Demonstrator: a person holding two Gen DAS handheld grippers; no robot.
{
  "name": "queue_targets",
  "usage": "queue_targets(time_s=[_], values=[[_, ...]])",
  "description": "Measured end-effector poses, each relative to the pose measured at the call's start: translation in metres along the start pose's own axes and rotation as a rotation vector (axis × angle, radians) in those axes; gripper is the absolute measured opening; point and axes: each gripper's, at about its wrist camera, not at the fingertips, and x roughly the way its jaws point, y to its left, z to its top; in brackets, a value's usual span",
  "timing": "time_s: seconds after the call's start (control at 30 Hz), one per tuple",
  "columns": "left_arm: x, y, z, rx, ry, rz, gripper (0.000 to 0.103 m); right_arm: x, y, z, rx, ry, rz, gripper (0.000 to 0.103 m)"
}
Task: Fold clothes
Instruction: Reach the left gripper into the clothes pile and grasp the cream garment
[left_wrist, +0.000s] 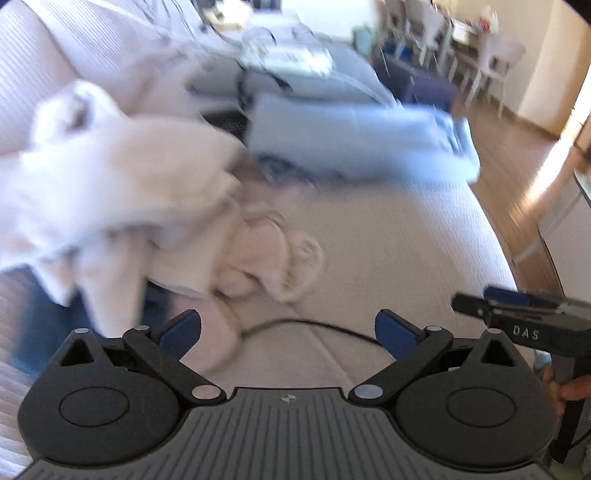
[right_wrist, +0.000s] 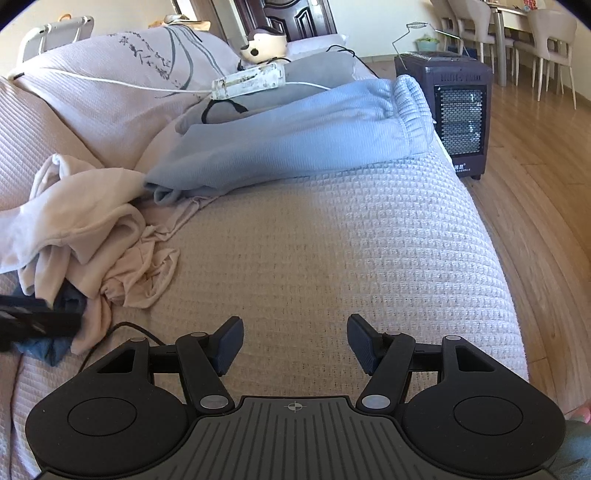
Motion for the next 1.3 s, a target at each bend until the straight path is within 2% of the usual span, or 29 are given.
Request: queue_targets(time_s=[0.07,0.17,0.23,0.3,0.43,0.53,0.7,0.77,0.83,0.93,1.1,1.13,1.23,1.3], values=[[-0.013,0.009,0.003,-0.006,-0.065,0.036,0.102,-0.001,-0.001,0.000,0.006,-0.003,0.002,0.063],[-0.019,0.029,0.011,-0.046,-0.117,0.056,0.101,-0.001,-0.002,-0.001,0.016,-0.002,0.003,0.063],[-0.013,0.039,0.014,-0.078,-0.110,0.056,0.101,-0.001,-0.003,-0.001,0.023,-0.002,0.002,0.063],[-0.006,0.048,0.017,-0.109,-0.101,0.055,0.096,-0.001,-0.003,-0.001,0.029,-0.003,0.001,0.063],[0.021,0.063,0.023,-0.208,-0.068,0.016,0.073,0.000,-0.006,0.000,0.046,0.001,-0.002,0.063],[0.041,0.074,0.030,-0.277,-0.044,-0.014,0.066,0.002,-0.008,-0.001,0.057,0.010,-0.005,0.063],[0.065,0.076,0.046,-0.294,-0.051,0.020,0.062,0.006,-0.011,0.000,0.071,0.021,-0.006,0.063],[0.074,0.075,0.053,-0.293,-0.048,0.048,0.043,0.008,-0.012,0.000,0.073,0.028,-0.006,0.063],[0.084,0.075,0.059,-0.290,-0.037,0.088,0.041,0.009,-0.012,0.000,0.074,0.035,-0.006,0.063],[0.092,0.079,0.064,-0.309,-0.038,0.098,0.034,0.011,-0.012,0.000,0.075,0.043,-0.009,0.063],[0.089,0.083,0.066,-0.334,-0.044,0.079,0.033,0.012,-0.013,0.000,0.075,0.045,-0.010,0.063],[0.087,0.084,0.065,-0.341,-0.046,0.069,0.036,0.012,-0.013,0.000,0.074,0.046,-0.010,0.063],[0.083,0.087,0.064,-0.367,-0.055,0.039,0.061,0.012,-0.012,0.000,0.070,0.048,-0.012,0.063],[0.080,0.088,0.064,-0.391,-0.067,0.018,0.065,0.012,-0.012,0.000,0.070,0.048,-0.012,0.063]])
